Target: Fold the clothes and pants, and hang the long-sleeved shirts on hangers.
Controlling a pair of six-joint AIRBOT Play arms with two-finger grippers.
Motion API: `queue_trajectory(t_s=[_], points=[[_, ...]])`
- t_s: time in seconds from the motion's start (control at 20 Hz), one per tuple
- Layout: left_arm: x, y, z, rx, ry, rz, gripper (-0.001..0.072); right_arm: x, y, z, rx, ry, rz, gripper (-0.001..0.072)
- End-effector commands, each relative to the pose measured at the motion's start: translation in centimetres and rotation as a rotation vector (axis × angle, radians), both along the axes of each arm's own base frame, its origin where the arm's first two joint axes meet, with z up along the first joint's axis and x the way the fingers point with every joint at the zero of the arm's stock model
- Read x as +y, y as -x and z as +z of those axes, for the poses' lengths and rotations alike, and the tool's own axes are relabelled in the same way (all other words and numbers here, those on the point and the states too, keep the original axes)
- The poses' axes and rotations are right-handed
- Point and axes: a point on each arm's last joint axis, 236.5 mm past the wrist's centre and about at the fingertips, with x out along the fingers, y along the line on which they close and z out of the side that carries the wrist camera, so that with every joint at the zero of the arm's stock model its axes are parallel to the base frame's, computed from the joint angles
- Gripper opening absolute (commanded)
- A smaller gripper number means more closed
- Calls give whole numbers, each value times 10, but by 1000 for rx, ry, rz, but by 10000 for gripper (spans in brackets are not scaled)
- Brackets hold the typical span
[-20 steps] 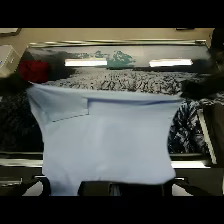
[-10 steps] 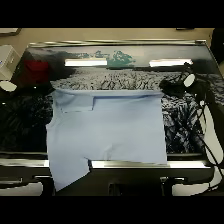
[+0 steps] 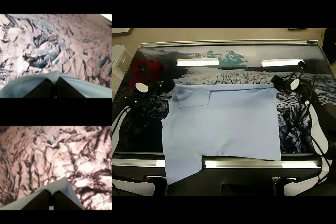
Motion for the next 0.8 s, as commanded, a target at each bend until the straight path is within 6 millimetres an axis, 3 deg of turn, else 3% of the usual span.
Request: queue_trajectory(t_s=[0.0,0.05,0.15,0.25,0.3,0.45,0.6,0.75], points=[[5,-22,22,-84,15,59,22,-6,-25,35,-128,7,-26,39],[5,-23,25,-92,11,55,23,-5,-24,35,-124,4,-26,39],[0,-19,17,-62,14,37,23,-1,-14,13,-38,-6,-7,39],[-8,-6,6,12,32,-6,24,4,4,-10,75,-19,17,40],[-10,5,6,54,39,-36,23,2,14,-13,119,-23,24,40],[-8,69,17,224,-4,-241,24,-16,67,0,290,-8,88,40],[6,153,-11,549,-43,-363,24,-8,142,-12,570,14,270,40],[-9,178,-51,639,19,-371,25,4,169,-50,700,-31,307,40]])
